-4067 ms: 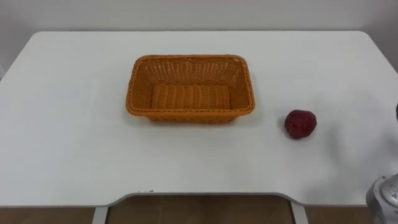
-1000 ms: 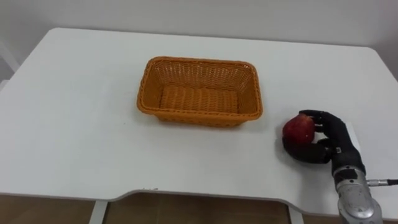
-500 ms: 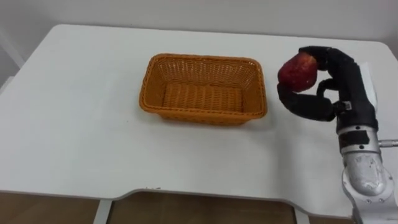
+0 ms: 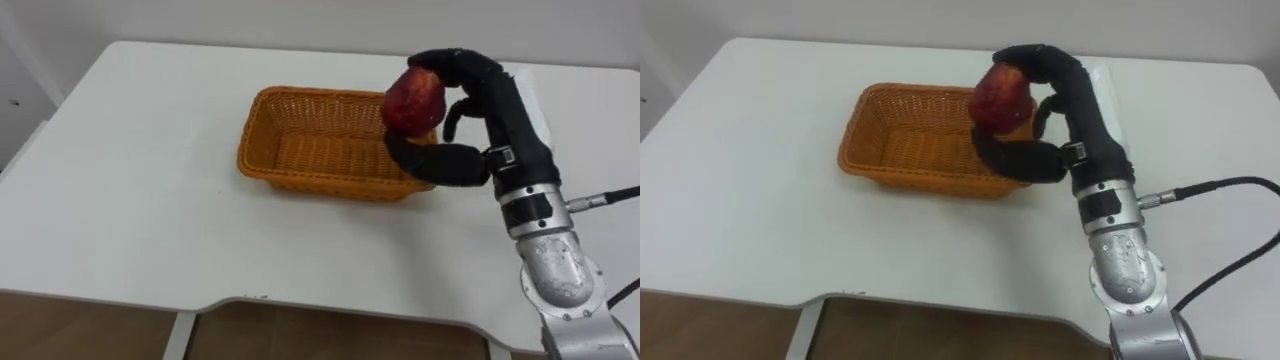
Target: Pick and place apple
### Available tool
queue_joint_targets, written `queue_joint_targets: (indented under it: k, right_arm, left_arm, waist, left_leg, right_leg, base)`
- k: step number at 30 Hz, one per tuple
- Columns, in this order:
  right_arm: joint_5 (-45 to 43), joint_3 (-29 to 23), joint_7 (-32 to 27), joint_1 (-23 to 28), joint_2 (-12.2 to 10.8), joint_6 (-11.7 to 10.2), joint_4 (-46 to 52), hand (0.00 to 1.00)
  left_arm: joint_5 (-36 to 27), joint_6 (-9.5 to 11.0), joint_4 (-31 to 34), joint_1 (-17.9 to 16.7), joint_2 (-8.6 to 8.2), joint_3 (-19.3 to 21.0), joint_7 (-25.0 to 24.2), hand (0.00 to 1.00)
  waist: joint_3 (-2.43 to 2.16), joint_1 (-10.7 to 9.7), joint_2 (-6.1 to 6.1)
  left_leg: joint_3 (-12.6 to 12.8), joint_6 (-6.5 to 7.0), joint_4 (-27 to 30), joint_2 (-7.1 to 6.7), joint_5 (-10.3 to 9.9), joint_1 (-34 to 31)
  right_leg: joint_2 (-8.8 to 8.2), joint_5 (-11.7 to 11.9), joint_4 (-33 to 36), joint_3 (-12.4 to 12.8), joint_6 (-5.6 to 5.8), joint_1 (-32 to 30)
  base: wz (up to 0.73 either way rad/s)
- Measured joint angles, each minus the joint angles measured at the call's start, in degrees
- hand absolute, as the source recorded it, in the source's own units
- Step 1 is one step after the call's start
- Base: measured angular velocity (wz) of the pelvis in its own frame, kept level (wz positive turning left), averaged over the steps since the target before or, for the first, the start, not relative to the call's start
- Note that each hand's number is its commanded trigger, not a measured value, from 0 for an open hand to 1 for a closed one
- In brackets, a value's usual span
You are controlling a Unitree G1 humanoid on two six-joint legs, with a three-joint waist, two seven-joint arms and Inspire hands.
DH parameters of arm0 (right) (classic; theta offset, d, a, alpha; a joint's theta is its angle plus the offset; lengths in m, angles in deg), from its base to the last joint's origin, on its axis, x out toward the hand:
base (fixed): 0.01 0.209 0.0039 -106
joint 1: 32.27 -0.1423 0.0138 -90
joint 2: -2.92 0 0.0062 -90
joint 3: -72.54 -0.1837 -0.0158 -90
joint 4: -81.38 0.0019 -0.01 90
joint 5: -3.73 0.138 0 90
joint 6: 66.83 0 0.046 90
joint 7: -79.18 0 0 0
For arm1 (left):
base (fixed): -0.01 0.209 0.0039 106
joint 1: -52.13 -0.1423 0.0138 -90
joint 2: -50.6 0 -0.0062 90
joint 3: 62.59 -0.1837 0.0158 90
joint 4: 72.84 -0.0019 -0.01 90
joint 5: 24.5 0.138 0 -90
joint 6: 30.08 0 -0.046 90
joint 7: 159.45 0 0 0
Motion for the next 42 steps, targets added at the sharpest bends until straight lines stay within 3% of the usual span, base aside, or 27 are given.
queue_joint_targets:
  k: [11,21,25,30,36,42]
  right_arm:
    - [-0.2,3.7,2.2,-2.1,0.0,1.6,-1.1,0.0]
    - [1.1,3.4,2.1,-2.1,0.0,2.2,-1.5,0.0]
    - [1.8,3.0,1.5,-2.0,0.0,2.2,-1.5,0.0]
    - [2.7,1.5,-2.1,-1.9,0.0,2.0,-1.5,0.0]
    - [5.1,-8.1,-10.7,-1.9,0.1,-0.1,-1.5,0.0]
    - [9.4,-20.8,-24.9,-1.9,0.2,-4.4,-1.4,0.0]
  left_arm:
    - [-1.0,-0.4,-0.1,0.2,0.23,-1.4,-1.2,0.0]
    - [-0.9,-1.3,0.0,0.2,0.22,-1.4,-0.8,0.0]
    - [-0.9,-1.3,0.0,0.1,0.11,-0.9,-0.7,0.0]
    - [-0.9,-1.3,-0.2,-0.1,-0.09,0.1,0.4,0.0]
    - [-1.0,-0.2,-0.1,-1.3,0.18,1.2,1.6,0.0]
    - [-1.0,1.0,-0.2,-3.1,0.23,5.2,3.0,0.0]
  waist:
    - [0.55,0.9,-1.99]
    - [0.44,0.6,-1.17]
    - [0.04,0.0,-0.57]
    - [-0.07,-0.5,-0.78]
    - [-0.37,-1.7,-1.59]
    - [-0.31,-3.9,-2.1]
  left_leg:
    - [-1.1,-0.08,0.1,-0.09,0.1,-0.3]
    - [-2.2,-0.05,0.4,-0.42,0.1,-0.7]
    - [-2.1,-0.02,0.3,-0.47,0.1,-0.5]
    - [-1.9,-0.02,0.0,-0.57,0.1,0.4]
    - [-2.0,-0.02,-0.2,-0.63,0.1,0.6]
    - [-1.9,-0.01,-0.1,-0.65,0.1,0.5]
  right_leg:
    - [0.0,0.0,-0.1,-0.2,-0.01,0.1]
    - [-0.22,0.0,-0.1,-1.4,-0.01,-0.1]
    - [-0.29,0.0,-0.1,-1.6,-0.01,0.1]
    - [-0.32,0.0,-1.1,-1.6,-0.01,1.2]
    - [-0.3,0.0,-1.2,-1.7,0.0,1.8]
    - [-0.37,0.0,-1.2,-2.3,0.01,1.7]
  base:
    - [0.02]
    - [0.05]
    - [0.0]
    - [0.0]
    - [0.03]
    - [0.0]
